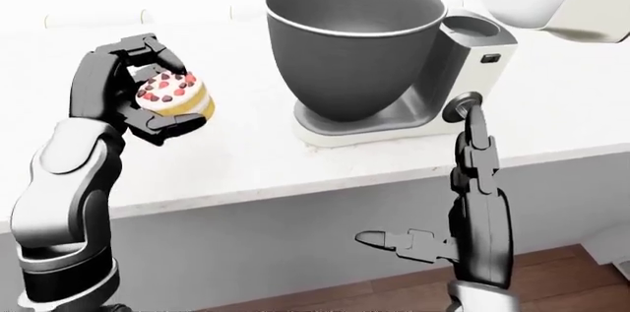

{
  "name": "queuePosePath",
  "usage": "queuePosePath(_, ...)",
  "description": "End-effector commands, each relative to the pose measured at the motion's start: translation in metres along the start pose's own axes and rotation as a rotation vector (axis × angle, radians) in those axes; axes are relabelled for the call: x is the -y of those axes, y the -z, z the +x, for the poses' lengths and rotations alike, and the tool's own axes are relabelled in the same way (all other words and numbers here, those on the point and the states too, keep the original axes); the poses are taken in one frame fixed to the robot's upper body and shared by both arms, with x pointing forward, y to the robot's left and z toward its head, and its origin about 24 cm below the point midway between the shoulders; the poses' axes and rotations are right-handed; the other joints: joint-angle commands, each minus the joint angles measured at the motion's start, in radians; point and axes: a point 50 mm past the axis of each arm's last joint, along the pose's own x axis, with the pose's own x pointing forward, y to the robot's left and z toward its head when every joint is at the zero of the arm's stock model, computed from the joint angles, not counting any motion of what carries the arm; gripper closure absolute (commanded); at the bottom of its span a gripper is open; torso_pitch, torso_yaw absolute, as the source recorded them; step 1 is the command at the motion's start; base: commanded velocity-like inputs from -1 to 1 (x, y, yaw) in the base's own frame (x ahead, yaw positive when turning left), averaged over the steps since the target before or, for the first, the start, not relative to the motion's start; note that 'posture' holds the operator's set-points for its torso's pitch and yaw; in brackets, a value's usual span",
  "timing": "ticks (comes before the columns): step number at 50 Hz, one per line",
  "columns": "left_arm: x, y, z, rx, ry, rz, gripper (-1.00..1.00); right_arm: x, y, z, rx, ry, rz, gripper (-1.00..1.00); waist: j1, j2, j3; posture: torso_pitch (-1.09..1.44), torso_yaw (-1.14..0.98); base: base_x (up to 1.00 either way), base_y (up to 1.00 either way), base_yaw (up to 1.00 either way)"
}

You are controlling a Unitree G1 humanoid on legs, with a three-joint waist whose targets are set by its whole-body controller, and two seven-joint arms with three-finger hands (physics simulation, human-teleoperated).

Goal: Place the cake in the stand mixer bowl.

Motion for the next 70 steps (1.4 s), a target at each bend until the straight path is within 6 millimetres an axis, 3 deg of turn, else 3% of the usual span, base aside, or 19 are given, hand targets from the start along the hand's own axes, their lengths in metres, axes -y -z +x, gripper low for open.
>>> queuePosePath(1, -0.004, -0.024, 0.002, 0.108, -0.017, 0.014, 1.00, 0.002, -0.011, -0.001, 0.073, 0.011, -0.004, -1.00, 0.000, 0.002, -0.018, 0.00, 0.00, 0.00, 0.00, 0.00)
queuePosePath(37, -0.021, -0.080, 0.048, 0.207, -0.041, 0.066, 1.00, 0.003, -0.011, -0.002, 0.076, 0.013, 0.004, -1.00, -0.001, 0.001, -0.017, 0.00, 0.00, 0.00, 0.00, 0.00)
queuePosePath(70, 0.001, -0.128, 0.092, 0.291, -0.015, 0.110, 1.00, 0.004, -0.009, -0.004, 0.083, 0.014, 0.014, -1.00, -0.004, -0.006, -0.011, 0.00, 0.00, 0.00, 0.00, 0.00)
